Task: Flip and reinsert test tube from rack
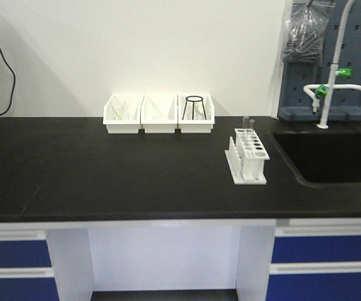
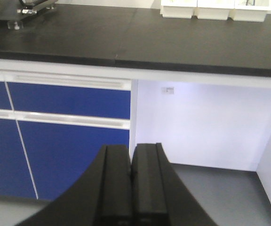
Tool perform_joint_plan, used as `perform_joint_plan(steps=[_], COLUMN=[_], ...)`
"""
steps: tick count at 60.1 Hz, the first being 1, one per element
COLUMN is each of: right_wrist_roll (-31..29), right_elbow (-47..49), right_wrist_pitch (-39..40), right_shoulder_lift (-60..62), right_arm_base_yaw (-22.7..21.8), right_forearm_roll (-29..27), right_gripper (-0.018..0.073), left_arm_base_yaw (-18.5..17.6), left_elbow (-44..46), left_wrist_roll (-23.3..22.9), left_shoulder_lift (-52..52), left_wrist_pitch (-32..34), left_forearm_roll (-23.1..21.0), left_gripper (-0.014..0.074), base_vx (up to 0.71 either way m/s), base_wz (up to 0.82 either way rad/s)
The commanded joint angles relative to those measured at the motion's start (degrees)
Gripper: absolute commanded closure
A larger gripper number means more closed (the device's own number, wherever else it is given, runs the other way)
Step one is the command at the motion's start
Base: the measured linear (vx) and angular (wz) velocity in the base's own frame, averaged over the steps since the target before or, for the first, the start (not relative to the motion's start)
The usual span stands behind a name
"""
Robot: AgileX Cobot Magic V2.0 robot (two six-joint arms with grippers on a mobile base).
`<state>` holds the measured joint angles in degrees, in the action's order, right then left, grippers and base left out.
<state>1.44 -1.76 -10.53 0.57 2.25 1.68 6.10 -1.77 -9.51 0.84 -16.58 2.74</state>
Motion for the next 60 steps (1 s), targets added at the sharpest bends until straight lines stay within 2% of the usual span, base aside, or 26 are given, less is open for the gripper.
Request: perform_joint_plan(steps=[1, 60], right_wrist_roll=[-0.1, -0.1], right_elbow=[0.0, 0.0], right_wrist_pitch=[4.8, 4.7], right_shoulder_lift=[0.6, 0.6], right_arm_base_yaw=[-0.4, -0.4], right_forearm_roll=[0.8, 0.8], right_gripper=[0.0571, 0.0571], left_arm_base_yaw=[-0.4, -0.4], left_elbow=[-0.1, -0.1], left_wrist_roll=[0.0, 0.0], left_shoulder_lift=[0.2, 0.2], left_wrist_pitch=[5.0, 5.0], left_forearm_roll=[-0.2, -0.2], left_gripper=[0.0603, 0.0603], base_vx=[0.51, 0.49], base_wz=[0.08, 0.02])
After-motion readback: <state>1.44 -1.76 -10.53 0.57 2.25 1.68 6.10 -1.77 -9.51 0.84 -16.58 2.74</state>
